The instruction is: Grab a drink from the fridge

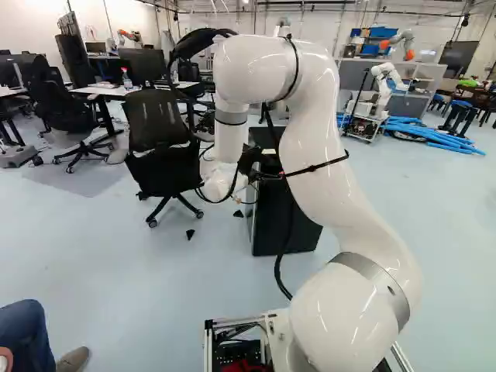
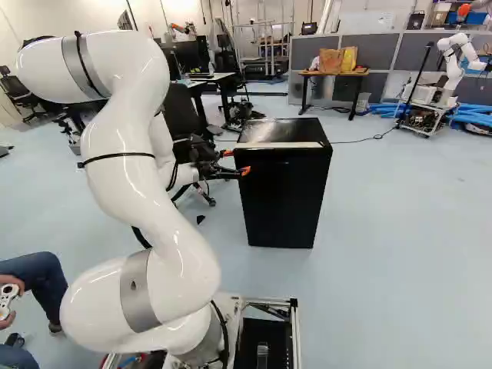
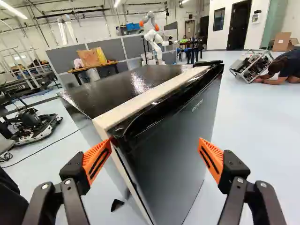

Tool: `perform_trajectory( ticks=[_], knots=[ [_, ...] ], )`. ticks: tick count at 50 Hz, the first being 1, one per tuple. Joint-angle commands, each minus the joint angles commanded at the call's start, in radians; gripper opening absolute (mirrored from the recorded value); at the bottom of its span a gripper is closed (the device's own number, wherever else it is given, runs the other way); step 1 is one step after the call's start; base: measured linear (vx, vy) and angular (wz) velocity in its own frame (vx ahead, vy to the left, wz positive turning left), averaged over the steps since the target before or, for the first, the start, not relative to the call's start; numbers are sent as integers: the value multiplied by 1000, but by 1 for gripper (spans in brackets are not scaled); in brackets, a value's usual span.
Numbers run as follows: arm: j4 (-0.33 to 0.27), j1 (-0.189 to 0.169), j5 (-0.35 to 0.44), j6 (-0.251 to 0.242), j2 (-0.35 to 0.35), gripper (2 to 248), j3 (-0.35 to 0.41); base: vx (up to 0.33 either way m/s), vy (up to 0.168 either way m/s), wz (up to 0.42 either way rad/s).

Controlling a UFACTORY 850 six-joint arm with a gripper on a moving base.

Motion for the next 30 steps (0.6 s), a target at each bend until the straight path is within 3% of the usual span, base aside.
perform_trajectory(
  ticks=[30],
  knots=[
    [27, -23, 0, 0, -2, 247, -4, 0, 0, 0]
  ],
)
